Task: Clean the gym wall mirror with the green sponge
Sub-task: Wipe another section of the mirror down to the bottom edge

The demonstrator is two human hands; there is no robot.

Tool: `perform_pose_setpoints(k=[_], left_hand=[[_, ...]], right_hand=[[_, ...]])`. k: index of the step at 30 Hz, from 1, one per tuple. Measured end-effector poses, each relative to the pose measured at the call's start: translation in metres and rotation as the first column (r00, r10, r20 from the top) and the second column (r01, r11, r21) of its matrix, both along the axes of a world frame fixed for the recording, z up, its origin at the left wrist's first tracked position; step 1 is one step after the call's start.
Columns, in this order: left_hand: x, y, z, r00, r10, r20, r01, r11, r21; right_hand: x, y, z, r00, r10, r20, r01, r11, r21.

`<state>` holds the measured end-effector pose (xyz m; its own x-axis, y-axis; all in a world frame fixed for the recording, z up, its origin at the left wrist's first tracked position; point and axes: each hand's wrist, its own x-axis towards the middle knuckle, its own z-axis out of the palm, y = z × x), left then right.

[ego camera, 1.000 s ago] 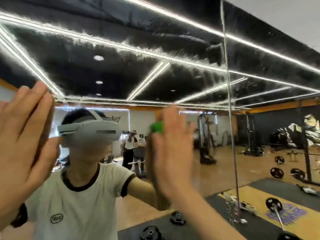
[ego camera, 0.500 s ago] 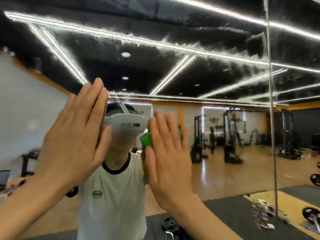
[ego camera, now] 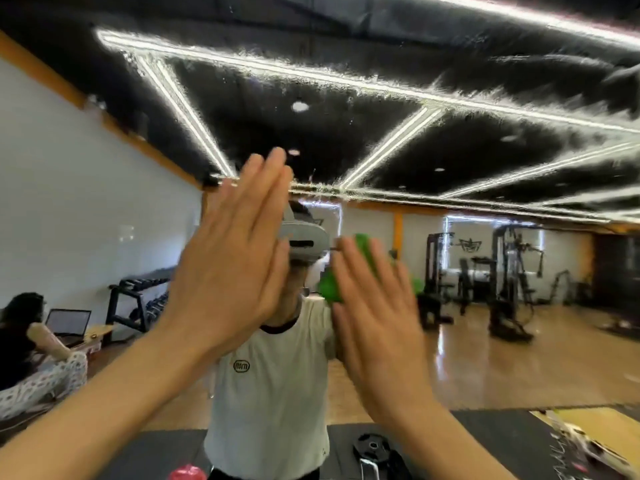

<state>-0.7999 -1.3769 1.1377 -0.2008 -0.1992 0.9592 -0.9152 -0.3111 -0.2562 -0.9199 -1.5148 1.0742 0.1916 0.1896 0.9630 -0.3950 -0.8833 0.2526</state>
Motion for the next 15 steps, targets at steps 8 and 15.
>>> perform_pose_setpoints(k=[8, 15], left_hand=[[0.048, 0.042, -0.003, 0.995, 0.071, -0.069, -0.073, 0.997, -0.029], [0.053, 0.040, -0.006, 0.996, 0.068, -0.066, -0.070, 0.997, -0.033]], right_hand=[[-0.055, -0.055, 0.008, 0.996, -0.064, 0.055, 0.057, 0.991, 0.120], [0.046, 0.045, 0.014, 0.998, -0.056, 0.022, 0.056, 0.998, -0.033]])
